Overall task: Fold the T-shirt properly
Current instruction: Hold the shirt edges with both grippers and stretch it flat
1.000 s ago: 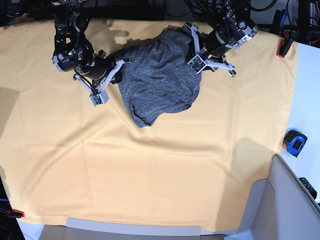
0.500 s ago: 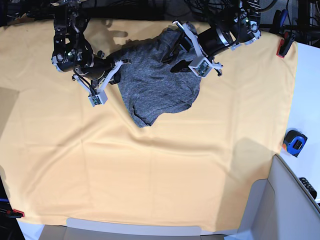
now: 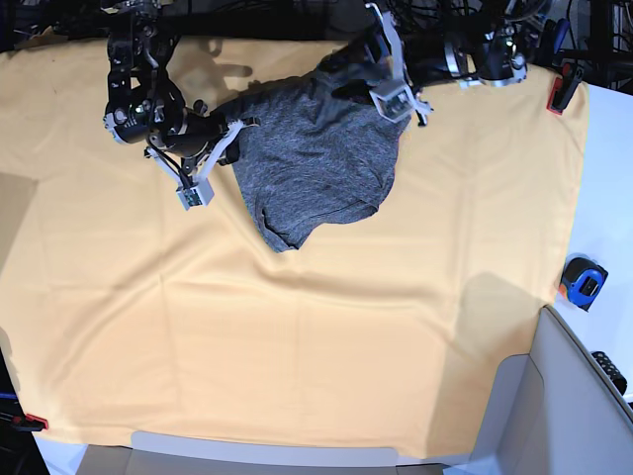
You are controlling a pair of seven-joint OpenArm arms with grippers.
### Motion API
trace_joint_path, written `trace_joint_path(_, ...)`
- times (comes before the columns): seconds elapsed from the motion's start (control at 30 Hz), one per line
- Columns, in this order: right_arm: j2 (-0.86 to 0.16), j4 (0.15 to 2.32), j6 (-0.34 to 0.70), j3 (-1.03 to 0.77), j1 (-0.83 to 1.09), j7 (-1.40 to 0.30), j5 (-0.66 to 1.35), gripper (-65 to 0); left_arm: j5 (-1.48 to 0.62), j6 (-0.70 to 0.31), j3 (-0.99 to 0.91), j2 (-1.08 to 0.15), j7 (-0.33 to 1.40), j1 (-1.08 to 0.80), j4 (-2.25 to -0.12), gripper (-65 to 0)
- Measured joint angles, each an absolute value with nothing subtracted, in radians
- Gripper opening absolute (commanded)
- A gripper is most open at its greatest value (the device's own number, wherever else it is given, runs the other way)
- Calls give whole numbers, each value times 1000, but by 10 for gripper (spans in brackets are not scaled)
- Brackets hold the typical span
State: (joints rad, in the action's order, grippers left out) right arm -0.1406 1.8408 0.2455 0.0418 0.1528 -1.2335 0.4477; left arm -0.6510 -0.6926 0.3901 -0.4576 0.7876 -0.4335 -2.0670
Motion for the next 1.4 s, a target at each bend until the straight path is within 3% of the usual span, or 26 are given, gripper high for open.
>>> trace_joint_path(0.37, -141, 1837, 247, 42, 158, -1230, 447, -650, -300, -694, 449, -364, 778, -435, -2066, -393)
trace_joint_path(0.67, -143, 1837, 247, 42, 158, -1230, 447, -650, -112, -546, 545, -361, 695, -438, -2047, -396)
trace_joint_path(0.8, -143, 1837, 248, 42, 158, -1230, 447, -650, -45, -466, 593, -361, 682, -438, -2019, -428)
trace_joint_path(0.97, -143, 1837, 248, 43, 158, -1230, 447, -650, 33, -445, 632, -361, 675, -435, -2000, -442)
trace_joint_path(1.27, -160, 1837, 248, 43, 169, -1226, 449, -650, 144, -442, 642, -360, 675, -447, -1999, -640)
trace_joint_path(1.4, -179, 1837, 248, 44, 169, -1227, 450, -650, 194, -437, 643, -374, 667, -466, -2000, -650)
